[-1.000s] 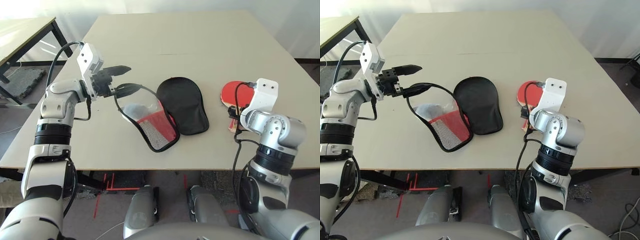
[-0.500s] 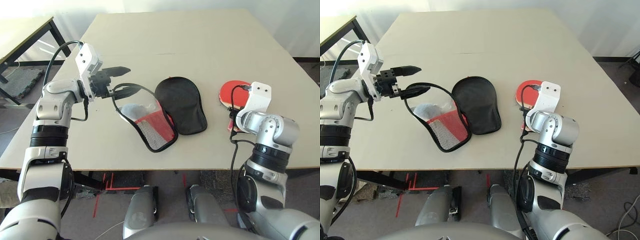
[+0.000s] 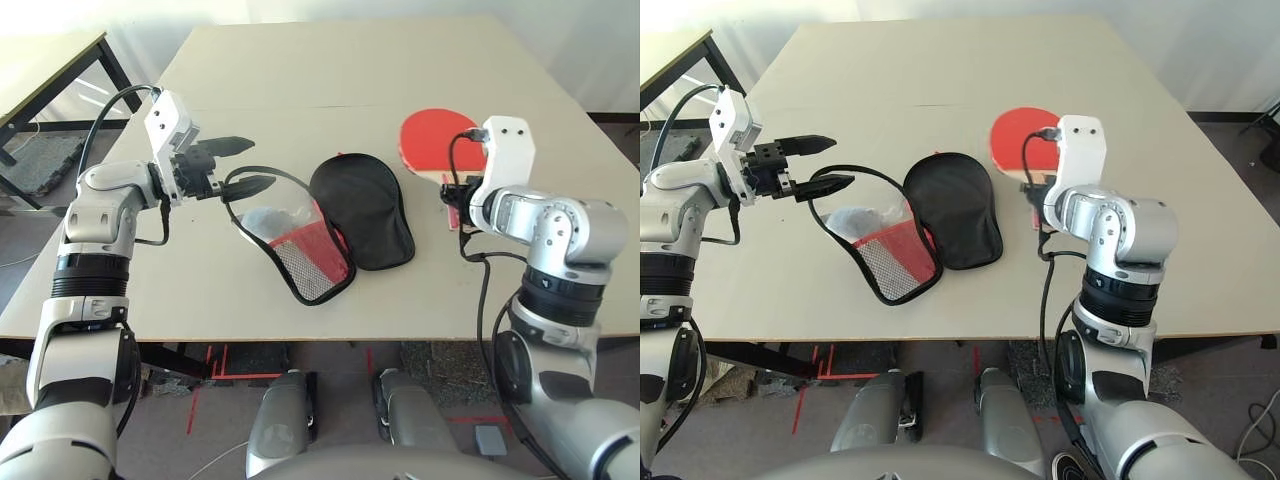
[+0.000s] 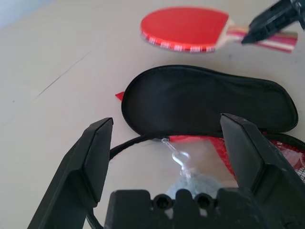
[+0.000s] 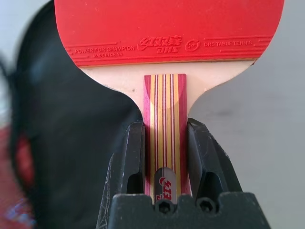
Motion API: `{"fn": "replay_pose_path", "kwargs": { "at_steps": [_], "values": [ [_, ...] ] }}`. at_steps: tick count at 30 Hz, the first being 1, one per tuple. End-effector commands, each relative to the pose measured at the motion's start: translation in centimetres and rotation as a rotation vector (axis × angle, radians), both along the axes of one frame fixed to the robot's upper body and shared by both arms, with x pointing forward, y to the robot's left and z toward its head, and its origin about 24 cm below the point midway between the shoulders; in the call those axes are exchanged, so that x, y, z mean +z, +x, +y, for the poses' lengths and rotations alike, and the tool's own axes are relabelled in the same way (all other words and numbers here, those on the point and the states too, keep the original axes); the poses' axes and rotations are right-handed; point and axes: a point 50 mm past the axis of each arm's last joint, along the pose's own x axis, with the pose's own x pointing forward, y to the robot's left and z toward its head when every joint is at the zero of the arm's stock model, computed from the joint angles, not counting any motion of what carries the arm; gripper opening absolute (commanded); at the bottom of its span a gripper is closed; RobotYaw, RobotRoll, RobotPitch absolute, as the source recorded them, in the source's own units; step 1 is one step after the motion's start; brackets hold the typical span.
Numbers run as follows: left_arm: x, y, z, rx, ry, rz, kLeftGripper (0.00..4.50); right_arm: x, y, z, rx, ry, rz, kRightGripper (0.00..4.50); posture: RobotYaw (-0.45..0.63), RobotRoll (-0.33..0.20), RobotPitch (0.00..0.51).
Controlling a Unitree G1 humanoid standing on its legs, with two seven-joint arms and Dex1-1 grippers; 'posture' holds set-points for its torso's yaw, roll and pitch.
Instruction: Store the ping-pong paddle in its case and zip it.
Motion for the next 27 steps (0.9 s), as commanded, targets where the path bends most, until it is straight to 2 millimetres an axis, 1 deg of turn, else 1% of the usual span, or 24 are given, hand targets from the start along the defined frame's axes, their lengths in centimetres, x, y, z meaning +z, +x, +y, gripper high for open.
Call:
{"fn": "replay_pose_path", "kwargs": {
  "at_steps": [1,5,12,23,27],
  "values": [
    [-0.1,-0.4,0.4,0.015,0.000,0.001,4.50,0.4,-0.3,1.4,0.036,0.015,-0.019,1.06,0.13,0.000,0.097],
    [-0.2,-0.6,0.3,0.013,0.003,0.003,4.50,-0.6,-0.1,2.6,0.048,0.028,0.028,1.06,0.15,0.000,0.095],
    [0.0,-0.9,0.6,0.034,0.002,-0.003,4.50,-1.9,0.1,3.0,0.063,0.002,0.075,1.06,0.17,0.000,0.088],
    [0.0,-1.4,0.9,0.060,-0.005,-0.008,4.50,-2.7,0.6,5.0,0.140,-0.032,0.093,1.06,0.21,0.000,0.087],
    [-0.1,-1.7,1.0,0.069,-0.007,-0.007,4.50,-2.9,0.6,5.3,0.146,-0.040,0.105,1.06,0.22,0.000,0.089]
  ]
}}
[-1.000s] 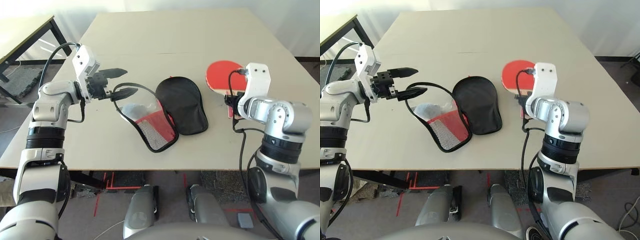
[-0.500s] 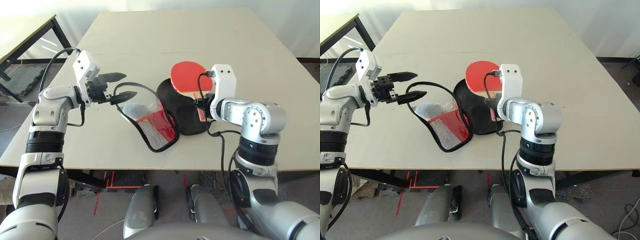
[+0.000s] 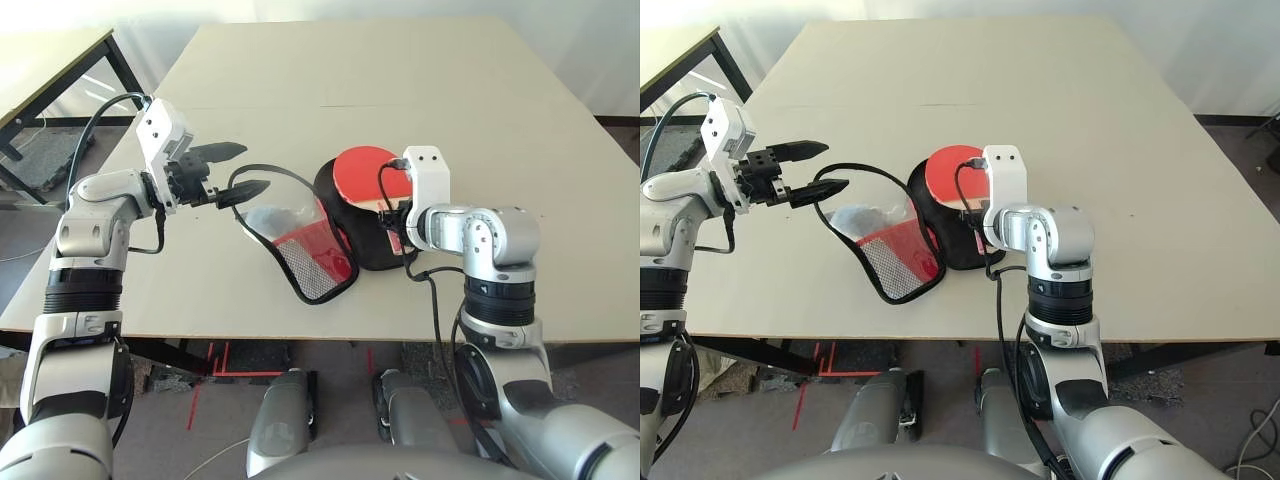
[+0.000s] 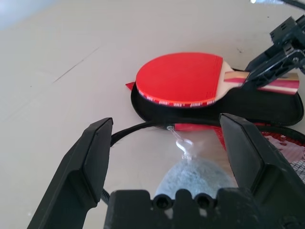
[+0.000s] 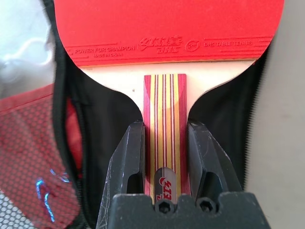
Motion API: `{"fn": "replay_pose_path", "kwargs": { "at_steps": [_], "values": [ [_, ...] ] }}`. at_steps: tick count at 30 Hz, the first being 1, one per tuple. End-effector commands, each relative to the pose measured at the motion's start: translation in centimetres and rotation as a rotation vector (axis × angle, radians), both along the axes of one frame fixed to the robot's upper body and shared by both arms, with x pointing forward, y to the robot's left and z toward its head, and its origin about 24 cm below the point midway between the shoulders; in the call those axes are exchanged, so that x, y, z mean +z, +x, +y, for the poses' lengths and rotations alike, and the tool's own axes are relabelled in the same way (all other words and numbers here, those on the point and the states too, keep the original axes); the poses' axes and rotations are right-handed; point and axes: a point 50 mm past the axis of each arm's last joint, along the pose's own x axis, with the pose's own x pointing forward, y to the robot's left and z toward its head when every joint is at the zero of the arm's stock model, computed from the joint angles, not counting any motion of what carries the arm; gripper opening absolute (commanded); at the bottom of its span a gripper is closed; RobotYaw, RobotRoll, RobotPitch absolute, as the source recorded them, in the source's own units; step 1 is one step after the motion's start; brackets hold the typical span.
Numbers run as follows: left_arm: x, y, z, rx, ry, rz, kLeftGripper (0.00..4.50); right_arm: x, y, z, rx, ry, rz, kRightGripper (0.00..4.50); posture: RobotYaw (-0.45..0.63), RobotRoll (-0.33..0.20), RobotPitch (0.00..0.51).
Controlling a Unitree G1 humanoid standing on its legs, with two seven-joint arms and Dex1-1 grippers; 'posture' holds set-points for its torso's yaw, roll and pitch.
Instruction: Store the ping-pong paddle in its case and zip it.
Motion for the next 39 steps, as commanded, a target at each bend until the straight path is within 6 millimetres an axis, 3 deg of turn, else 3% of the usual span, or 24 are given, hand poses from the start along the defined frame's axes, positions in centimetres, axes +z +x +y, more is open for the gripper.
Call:
{"fn": "replay_pose_path", "kwargs": {
  "at_steps": [1,18,36,39],
  "values": [
    [0.0,-0.5,0.5,0.019,0.001,0.004,4.50,0.2,0.1,0.4,0.013,0.002,-0.017,1.06,0.22,0.000,0.089],
    [0.1,-0.8,1.4,0.062,0.000,0.003,4.50,-0.5,0.3,-0.8,-0.017,-0.032,-0.001,1.06,0.22,0.000,0.087],
    [-0.9,-1.2,3.0,0.109,0.068,0.060,4.50,-1.7,0.6,-0.4,-0.016,-0.021,0.030,1.06,0.23,0.000,0.073],
    [-1.3,-1.4,3.6,0.118,0.122,0.082,4.50,-1.2,0.5,-0.4,0.025,0.030,0.009,2.04,0.23,0.000,0.074]
  ]
}}
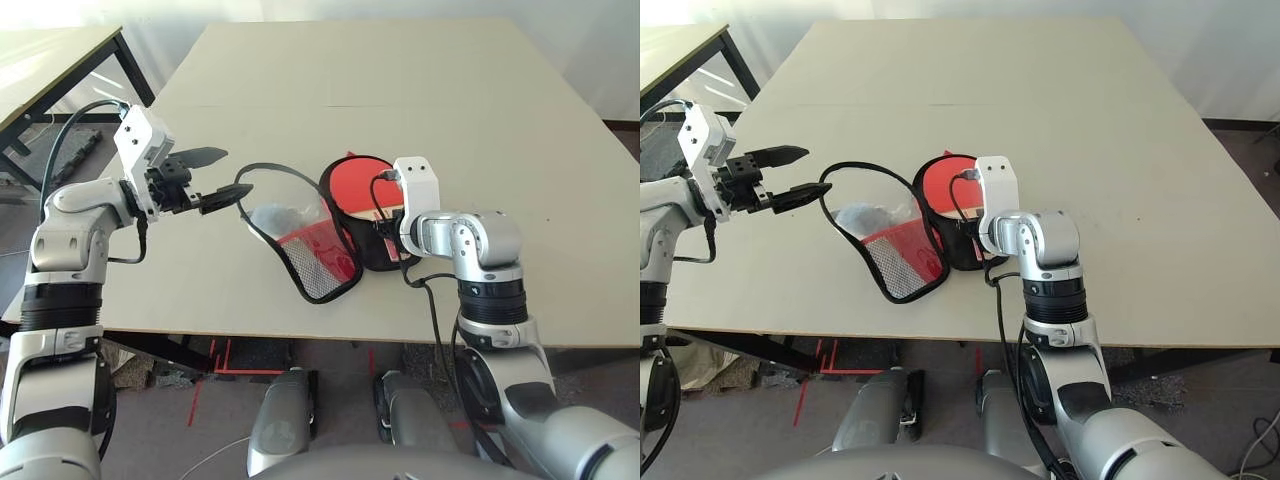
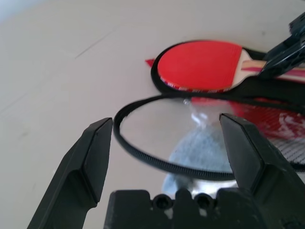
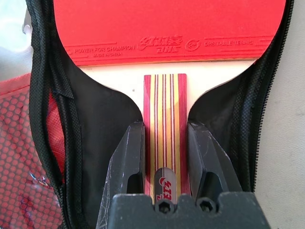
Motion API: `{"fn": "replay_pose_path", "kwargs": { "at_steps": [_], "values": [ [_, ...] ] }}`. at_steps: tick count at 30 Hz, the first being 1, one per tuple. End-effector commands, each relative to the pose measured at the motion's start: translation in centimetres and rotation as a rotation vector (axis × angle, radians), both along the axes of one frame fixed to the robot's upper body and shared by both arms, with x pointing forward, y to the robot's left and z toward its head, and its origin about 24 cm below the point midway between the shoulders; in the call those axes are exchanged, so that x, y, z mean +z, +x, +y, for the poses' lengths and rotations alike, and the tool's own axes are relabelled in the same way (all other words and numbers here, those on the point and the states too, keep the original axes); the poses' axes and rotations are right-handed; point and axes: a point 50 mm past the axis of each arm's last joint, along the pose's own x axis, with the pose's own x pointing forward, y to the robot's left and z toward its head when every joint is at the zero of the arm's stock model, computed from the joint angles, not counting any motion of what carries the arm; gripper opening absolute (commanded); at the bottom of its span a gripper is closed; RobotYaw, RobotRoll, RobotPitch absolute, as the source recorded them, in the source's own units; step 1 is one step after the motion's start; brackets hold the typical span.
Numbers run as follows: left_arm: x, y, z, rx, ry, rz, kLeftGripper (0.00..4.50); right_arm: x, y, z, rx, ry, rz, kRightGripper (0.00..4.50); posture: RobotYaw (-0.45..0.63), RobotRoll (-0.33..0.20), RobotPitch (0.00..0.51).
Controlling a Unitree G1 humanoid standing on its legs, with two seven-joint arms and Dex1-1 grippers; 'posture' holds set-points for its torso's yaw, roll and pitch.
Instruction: Store the ping-pong paddle in its case and zip it.
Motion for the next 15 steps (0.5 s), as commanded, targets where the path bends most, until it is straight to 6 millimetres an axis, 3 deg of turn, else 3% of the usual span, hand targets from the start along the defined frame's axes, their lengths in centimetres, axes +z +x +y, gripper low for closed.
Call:
{"fn": "replay_pose_path", "kwargs": {
  "at_steps": [1,3,7,11,15],
  "values": [
    [-1.1,-0.5,1.2,0.018,0.092,0.063,4.50,0.8,-0.1,0.0,0.067,0.086,-0.038,2.39,0.22,0.000,0.075],
    [-1.2,-0.6,1.6,0.023,0.116,0.073,4.50,1.2,-0.2,-0.2,0.104,0.124,-0.068,3.12,0.22,0.000,0.075],
    [-1.2,-1.4,2.9,0.007,0.217,0.154,4.50,3.5,-0.6,-3.5,0.196,0.174,-0.246,4.46,0.22,0.000,0.079],
    [-2.1,-1.9,2.9,-0.062,0.353,0.249,4.50,5.7,-0.5,-10.3,0.285,0.243,-0.425,4.46,0.20,0.000,0.085],
    [-3.0,-1.1,0.9,-0.115,0.343,0.209,4.50,6.3,0.3,-13.9,0.255,0.089,-0.554,4.46,0.19,0.000,0.085]
  ]
}}
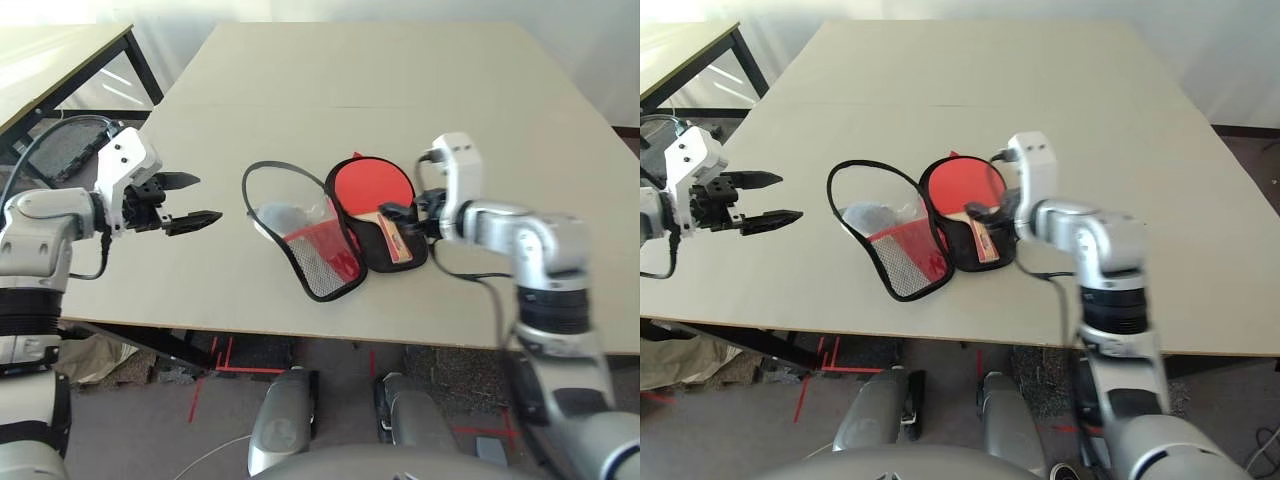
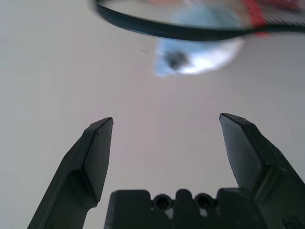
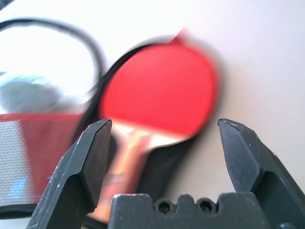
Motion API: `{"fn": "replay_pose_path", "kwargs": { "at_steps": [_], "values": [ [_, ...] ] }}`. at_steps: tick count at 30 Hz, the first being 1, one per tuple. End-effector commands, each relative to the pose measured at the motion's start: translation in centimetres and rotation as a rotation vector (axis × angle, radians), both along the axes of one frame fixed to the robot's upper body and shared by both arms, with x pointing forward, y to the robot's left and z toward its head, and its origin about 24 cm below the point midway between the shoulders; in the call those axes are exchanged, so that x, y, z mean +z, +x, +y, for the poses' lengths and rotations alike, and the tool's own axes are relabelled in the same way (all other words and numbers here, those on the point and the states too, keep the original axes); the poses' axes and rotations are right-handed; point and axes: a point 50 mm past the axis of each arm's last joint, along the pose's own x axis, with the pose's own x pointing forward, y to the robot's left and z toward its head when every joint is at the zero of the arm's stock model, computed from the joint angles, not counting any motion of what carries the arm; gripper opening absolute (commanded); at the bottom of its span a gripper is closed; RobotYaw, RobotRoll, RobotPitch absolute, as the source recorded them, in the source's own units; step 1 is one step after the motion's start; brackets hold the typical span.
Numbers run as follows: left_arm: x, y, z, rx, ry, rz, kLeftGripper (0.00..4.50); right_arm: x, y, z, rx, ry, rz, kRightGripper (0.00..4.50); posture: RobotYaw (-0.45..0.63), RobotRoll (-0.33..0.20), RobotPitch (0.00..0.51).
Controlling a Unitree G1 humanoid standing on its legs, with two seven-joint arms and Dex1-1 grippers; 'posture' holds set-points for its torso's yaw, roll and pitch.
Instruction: Store the ping-pong paddle in its case and zip it.
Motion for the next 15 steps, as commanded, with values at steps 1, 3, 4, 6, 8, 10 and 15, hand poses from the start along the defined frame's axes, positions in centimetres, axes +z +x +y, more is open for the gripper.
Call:
{"fn": "replay_pose_path", "kwargs": {
  "at_steps": [1,3,4,6,8,10,15],
  "values": [
    [-0.9,0.7,-2.0,-0.067,0.002,-0.020,4.50,-0.1,0.3,-2.0,0.007,-0.035,-0.105,4.46,0.18,0.000,0.085],
    [-1.3,1.0,-3.1,-0.105,-0.013,-0.015,4.50,-0.1,0.1,-3.3,-0.009,-0.063,-0.125,4.46,0.17,0.000,0.086],
    [-1.4,1.1,-3.6,-0.125,-0.023,-0.012,4.50,-0.3,0.1,-3.9,-0.027,-0.096,-0.136,4.46,0.17,0.000,0.086],
    [-1.4,1.6,-5.1,-0.155,-0.085,-0.025,4.50,-0.7,-0.1,-4.8,-0.045,-0.135,-0.141,4.46,0.16,0.000,0.086],
    [-0.9,2.2,-6.5,-0.175,-0.145,-0.053,4.50,-1.1,-0.3,-5.1,-0.052,-0.148,-0.137,4.46,0.16,0.000,0.088],
    [-0.3,2.9,-7.5,-0.199,-0.177,-0.080,4.50,-1.7,-0.5,-5.1,-0.051,-0.152,-0.125,4.46,0.15,0.000,0.089],
    [2.8,5.3,-11.7,-0.280,-0.314,-0.201,4.50,-3.9,-1.2,-4.1,0.004,-0.118,-0.069,4.46,0.15,0.000,0.088]
  ]
}}
